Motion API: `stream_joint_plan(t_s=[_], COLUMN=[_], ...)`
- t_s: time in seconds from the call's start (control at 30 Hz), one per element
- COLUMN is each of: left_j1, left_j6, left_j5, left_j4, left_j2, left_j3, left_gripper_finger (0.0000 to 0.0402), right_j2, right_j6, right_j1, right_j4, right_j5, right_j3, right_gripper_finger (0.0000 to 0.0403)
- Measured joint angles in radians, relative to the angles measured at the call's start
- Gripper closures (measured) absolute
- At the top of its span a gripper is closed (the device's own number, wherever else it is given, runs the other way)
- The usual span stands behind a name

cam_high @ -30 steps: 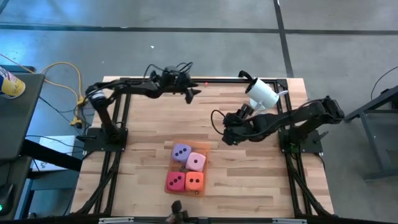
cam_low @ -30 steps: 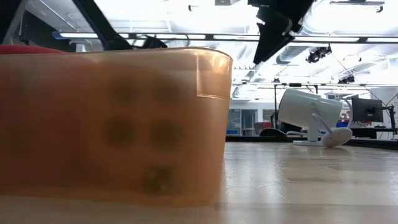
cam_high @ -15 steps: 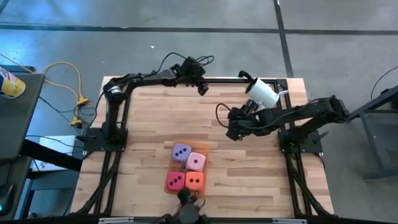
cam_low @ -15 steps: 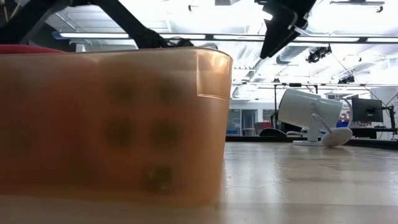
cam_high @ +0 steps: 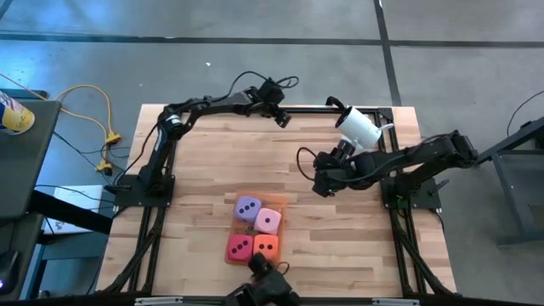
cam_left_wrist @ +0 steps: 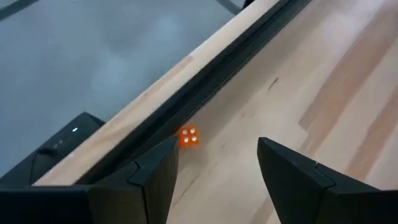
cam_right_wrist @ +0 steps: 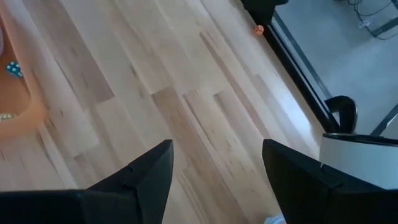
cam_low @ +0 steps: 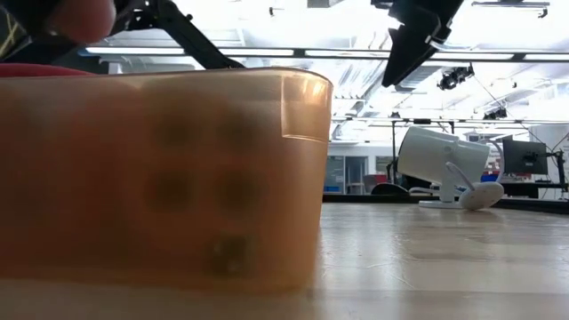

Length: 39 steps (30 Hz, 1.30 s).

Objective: Pick & Place Dice
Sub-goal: Put the small orange dice into the orange bin

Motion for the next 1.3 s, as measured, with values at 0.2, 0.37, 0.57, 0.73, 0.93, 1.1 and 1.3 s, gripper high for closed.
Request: stream_joint_plan(t_s=[0.2, 0.37, 0.57, 0.73, 0.93, 1.1, 1.3], left_j1=[-0.013, -0.004, -0.006, -0.003, -0.001, -0.002, -0.001], left_j6=[-0.02, -0.099, -0.114, -0.121, -0.124, -0.131, -0.131], left_j5=[-0.047, -0.033, -0.032, -0.034, -0.037, -0.03, -0.029], left_j4=[-0.028, -0.045, -0.037, -0.015, -0.017, -0.013, -0.012], left_j2=[0.002, 0.013, 0.045, 0.052, 0.058, 0.067, 0.07], left_j3=[0.0, 0.001, 0.002, 0.013, 0.013, 0.015, 0.021], left_gripper_finger=[0.0188, 0.0188, 0.0188, 0.0188, 0.0188, 0.0188, 0.0188], right_j2=[0.0, 0.0, 0.0, 0.0, 0.0, 0.001, 0.001], right_j6=[0.016, 0.02, 0.019, 0.019, 0.019, 0.019, 0.018], right_j1=[0.001, 0.001, 0.001, 0.001, 0.001, 0.001, 0.001], right_j4=[0.0, 0.002, 0.001, 0.005, 0.012, 0.022, 0.025], right_j5=[0.002, 0.002, 0.003, 0.004, 0.003, 0.004, 0.003], right_j3=[-0.017, -0.017, -0.017, -0.017, -0.017, -0.017, -0.017], right_gripper_finger=[0.0168, 0.0168, 0.0168, 0.0168, 0.0168, 0.0168, 0.0168])
